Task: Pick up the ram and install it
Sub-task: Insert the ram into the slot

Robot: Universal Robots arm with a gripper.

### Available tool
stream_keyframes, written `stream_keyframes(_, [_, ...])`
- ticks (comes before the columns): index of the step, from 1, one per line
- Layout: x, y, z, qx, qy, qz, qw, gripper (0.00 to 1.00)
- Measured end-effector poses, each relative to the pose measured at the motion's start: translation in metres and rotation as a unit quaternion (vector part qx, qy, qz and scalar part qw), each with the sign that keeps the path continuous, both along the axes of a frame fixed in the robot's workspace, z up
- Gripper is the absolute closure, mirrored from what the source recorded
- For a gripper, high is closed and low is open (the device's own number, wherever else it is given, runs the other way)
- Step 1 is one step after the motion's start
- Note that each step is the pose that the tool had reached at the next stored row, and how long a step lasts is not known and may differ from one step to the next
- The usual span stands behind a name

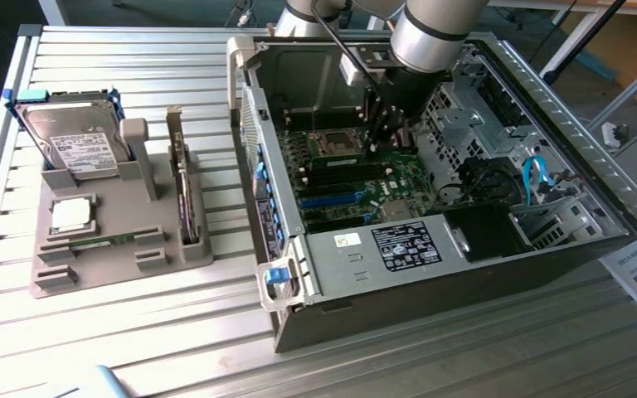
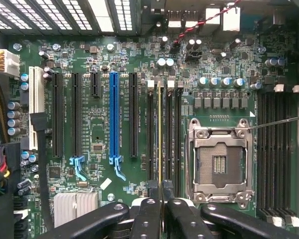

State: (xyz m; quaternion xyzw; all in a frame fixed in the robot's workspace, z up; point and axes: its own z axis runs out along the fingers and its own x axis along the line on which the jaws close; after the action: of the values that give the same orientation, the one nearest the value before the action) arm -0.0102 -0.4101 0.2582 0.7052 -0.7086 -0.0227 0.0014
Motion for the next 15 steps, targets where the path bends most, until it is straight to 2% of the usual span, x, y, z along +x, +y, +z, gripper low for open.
stream_keyframes(1, [0.0000,0.0001,0.0000,-0.0022,0.0007,0.000,1.0000,0.88])
stream_keyframes(11, [0.0048,0.0001,-0.0009,-0.0021,0.0007,0.000,1.0000,0.88])
stream_keyframes(15, [0.0048,-0.0016,-0.0018,-0.0020,0.0007,0.000,1.0000,0.88])
